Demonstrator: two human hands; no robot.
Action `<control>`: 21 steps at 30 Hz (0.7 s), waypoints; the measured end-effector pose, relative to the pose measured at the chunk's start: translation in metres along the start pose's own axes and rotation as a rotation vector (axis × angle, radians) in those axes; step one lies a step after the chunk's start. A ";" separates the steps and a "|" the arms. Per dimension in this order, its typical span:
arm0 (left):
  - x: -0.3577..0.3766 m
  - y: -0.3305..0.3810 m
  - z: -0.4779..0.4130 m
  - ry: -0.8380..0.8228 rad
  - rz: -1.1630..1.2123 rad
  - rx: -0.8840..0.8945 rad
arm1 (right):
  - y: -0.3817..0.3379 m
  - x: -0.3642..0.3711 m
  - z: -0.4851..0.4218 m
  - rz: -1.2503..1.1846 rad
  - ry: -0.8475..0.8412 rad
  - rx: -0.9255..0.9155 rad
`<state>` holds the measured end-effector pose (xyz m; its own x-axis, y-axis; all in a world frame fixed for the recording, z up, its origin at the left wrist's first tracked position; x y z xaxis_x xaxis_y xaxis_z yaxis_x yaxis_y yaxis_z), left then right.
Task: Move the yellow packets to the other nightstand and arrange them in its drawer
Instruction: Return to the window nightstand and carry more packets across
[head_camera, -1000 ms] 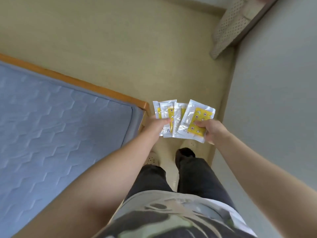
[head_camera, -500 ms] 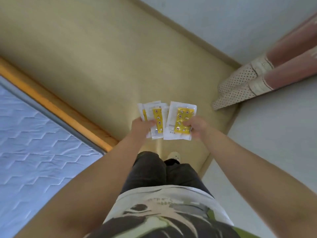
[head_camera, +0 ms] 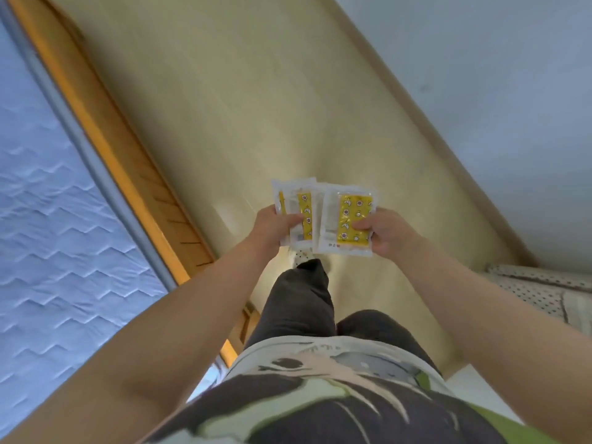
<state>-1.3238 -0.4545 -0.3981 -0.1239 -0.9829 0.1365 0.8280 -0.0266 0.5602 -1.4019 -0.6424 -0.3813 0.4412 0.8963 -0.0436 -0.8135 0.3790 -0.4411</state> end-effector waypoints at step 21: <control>-0.097 0.403 -0.268 0.419 0.485 -0.001 | -0.499 0.297 -0.232 0.606 -0.196 -0.103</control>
<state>-0.8318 -0.4188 -0.4043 0.4895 -0.8710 0.0427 0.7368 0.4393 0.5139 -0.7769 -0.6190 -0.3818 -0.1703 0.9736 -0.1522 -0.8520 -0.2231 -0.4737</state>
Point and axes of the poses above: each hand's wrist, its own z-axis away from the middle knuckle, its own x-axis out of the palm, y = z × x, the point moved 5 cm from there along -z, towards the middle knuckle, and after that the axes turned 10 degrees about z, right-handed, at the moved point
